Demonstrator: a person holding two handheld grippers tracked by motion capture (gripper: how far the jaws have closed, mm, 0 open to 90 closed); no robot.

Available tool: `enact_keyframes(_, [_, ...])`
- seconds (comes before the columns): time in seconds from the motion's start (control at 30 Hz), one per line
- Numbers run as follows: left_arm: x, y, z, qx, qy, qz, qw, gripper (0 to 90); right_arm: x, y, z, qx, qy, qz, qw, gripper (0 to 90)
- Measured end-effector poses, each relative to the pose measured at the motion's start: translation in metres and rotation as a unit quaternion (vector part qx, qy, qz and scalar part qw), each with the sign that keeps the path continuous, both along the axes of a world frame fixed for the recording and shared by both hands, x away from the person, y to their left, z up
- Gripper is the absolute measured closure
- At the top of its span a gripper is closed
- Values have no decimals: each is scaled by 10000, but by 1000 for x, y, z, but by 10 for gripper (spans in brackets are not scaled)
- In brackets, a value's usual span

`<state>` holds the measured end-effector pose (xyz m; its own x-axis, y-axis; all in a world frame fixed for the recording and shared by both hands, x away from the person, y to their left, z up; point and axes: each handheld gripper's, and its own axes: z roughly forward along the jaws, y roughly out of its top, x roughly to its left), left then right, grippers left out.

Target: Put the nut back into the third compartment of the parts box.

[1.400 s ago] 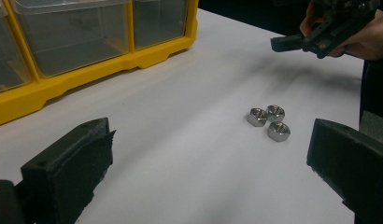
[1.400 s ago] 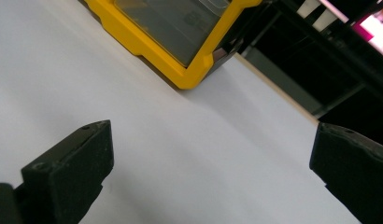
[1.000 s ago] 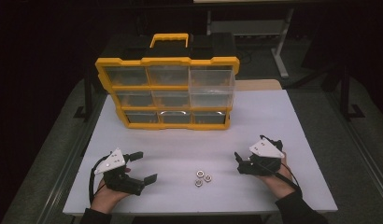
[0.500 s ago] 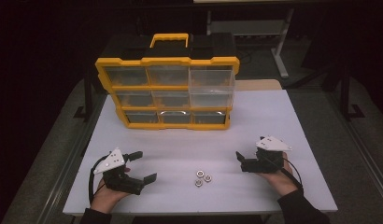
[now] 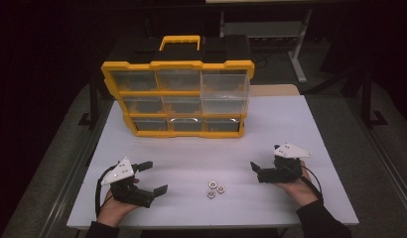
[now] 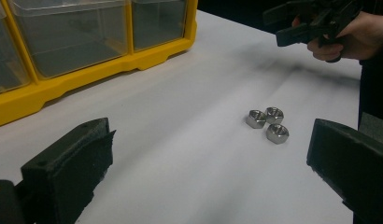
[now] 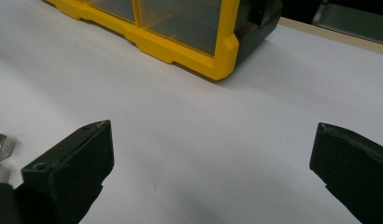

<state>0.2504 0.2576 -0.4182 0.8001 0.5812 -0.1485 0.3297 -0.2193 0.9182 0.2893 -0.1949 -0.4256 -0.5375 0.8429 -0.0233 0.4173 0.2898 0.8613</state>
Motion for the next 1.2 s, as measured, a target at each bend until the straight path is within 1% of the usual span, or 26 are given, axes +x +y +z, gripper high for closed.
enact_keyframes(0.1, [0, 1, 0, 37, -19, -17, 10000, 0, -1, 0, 0, 41, -7, 73, 10000, 0])
enact_keyframes(0.13, [1, 1, 0, 27, -43, -18, 10000, 0, -1, -2, 1, 57, -55, 142, 9999, 0])
enact_keyframes(0.23, [0, 0, 1, -2, -40, -4, 10000, 0, -4, -3, 1, 121, -109, 230, 9996, 0])
enact_keyframes(0.33, [0, -1, 0, -9, -34, -27, 10000, 0, -8, -6, 1, 53, -189, 222, 9996, 0])
enact_keyframes(0.37, [1, -1, 0, -37, -33, -45, 10000, 0, -9, -8, 1, 85, -211, 219, 9995, 0])
enact_keyframes(0.43, [0, -1, 0, -2, -13, -63, 10000, 0, -12, -11, 2, 119, -237, 231, 9994, 0])
enact_keyframes(0.47, [1, -2, 0, 1, -19, -87, 10000, 0, -13, -13, 2, 144, -287, 283, 9991, 0])
enact_keyframes(0.5, [1, -1, 0, 20, -11, -86, 10000, 0, -15, -15, 2, 190, -270, 282, 9991, 0])
enact_keyframes(0.6, [2, -2, 1, 2, -31, -82, 10000, 0, -20, -19, 2, 238, -341, 314, 9986, 0])
enact_keyframes(0.7, [1, -5, 1, -7, -11, -104, 9999, 0, -25, -22, 3, 268, -351, 372, 9983, 0])
enact_keyframes(0.73, [2, -6, 1, -9, -34, -122, 9999, 0, -26, -23, 2, 251, -365, 372, 9983, 0])
enact_keyframes(0.8, [2, -7, 2, -19, -14, -148, 9999, 0, -29, -25, 2, 236, -367, 366, 9984, 0])
enact_keyframes(0.93, [2, -10, 5, -49, -42, -208, 9998, 0, -33, -28, 2, 351, -369, 447, 9977, 0])
enact_keyframes(1.07, [2, -16, 7, -101, -61, -282, 9995, 0, -37, -27, 3, 384, -390, 524, 9971, 0])
enact_keyframes(1.13, [3, -19, 8, -72, -58, -377, 9992, 0, -39, -27, 3, 409, -435, 582, 9965, 0])
enact_keyframes(1.2, [4, -21, 9, -78, -60, -400, 9991, 0, -41, -27, 4, 469, -426, 619, 9961, 0])
